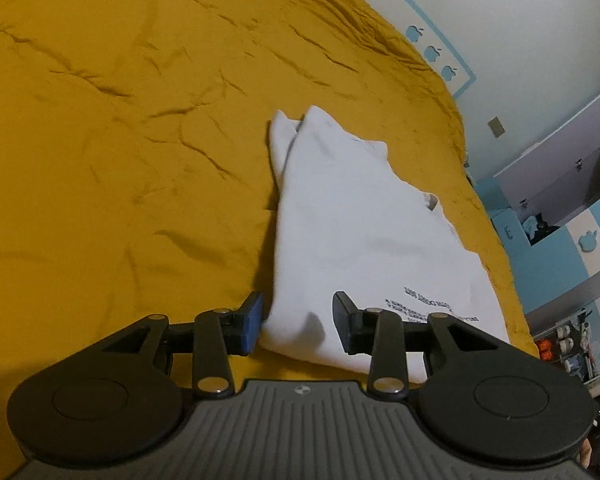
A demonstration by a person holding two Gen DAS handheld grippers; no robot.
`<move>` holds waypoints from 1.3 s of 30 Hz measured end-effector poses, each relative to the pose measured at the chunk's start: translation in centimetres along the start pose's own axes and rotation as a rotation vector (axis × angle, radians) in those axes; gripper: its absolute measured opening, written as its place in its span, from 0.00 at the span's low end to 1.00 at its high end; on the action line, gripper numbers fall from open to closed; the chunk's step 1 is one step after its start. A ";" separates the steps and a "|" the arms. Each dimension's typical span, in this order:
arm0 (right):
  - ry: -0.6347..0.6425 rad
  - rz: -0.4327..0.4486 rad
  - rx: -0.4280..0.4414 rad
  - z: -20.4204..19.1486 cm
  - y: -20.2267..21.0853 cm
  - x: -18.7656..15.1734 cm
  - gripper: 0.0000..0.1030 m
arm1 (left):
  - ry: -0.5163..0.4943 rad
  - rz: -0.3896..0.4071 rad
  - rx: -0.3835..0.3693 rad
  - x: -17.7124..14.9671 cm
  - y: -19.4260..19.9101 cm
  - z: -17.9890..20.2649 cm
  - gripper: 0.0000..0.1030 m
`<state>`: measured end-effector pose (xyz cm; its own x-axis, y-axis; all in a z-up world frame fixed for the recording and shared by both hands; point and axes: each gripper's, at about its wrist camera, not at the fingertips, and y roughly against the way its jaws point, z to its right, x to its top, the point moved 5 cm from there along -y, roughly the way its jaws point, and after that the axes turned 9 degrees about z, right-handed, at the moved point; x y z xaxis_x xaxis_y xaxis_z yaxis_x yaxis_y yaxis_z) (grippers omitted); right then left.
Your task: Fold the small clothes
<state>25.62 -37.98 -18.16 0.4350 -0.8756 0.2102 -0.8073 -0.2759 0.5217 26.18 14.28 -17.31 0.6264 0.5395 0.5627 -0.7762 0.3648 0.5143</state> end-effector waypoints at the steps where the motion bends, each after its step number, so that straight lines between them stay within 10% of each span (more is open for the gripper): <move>1: 0.002 0.001 -0.004 0.0 -0.1 0.0 0.66 | -0.007 0.005 -0.025 0.0 0.1 0.3 0.29; 4: -0.003 0.023 -0.019 -0.2 -1.0 0.1 0.67 | 0.012 0.000 -0.139 -0.2 0.8 1.2 0.05; 9: 0.004 0.048 -0.038 -0.7 -3.5 0.5 0.64 | -0.005 0.013 -0.170 -1.0 2.3 1.5 0.02; 11: 0.017 0.065 -0.082 -0.5 -3.8 0.6 0.00 | 0.047 0.044 -0.190 -0.5 3.0 1.0 0.02; 23: -0.074 0.054 -0.072 3.2 -3.1 1.7 0.02 | 0.197 -0.069 -0.100 -1.9 1.8 -5.5 0.01; 29: -0.008 0.027 -0.027 1.2 -1.5 1.0 0.53 | 0.101 -0.025 -0.048 -1.4 4.9 -2.6 0.42; 31: 0.025 0.009 -0.016 0.3 -1.1 0.2 0.55 | 0.084 -0.025 -0.054 -2.2 5.6 -0.6 0.63; 39: 0.042 -0.047 -0.042 0.2 -1.7 -2.9 0.54 | 0.296 -0.060 -0.107 -6.1 2.3 2.4 0.71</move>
<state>25.65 -35.04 -19.82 0.4888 -0.8444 0.2191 -0.7688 -0.2983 0.5656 20.78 10.03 -17.98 0.6351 0.7065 0.3122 -0.7515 0.4717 0.4613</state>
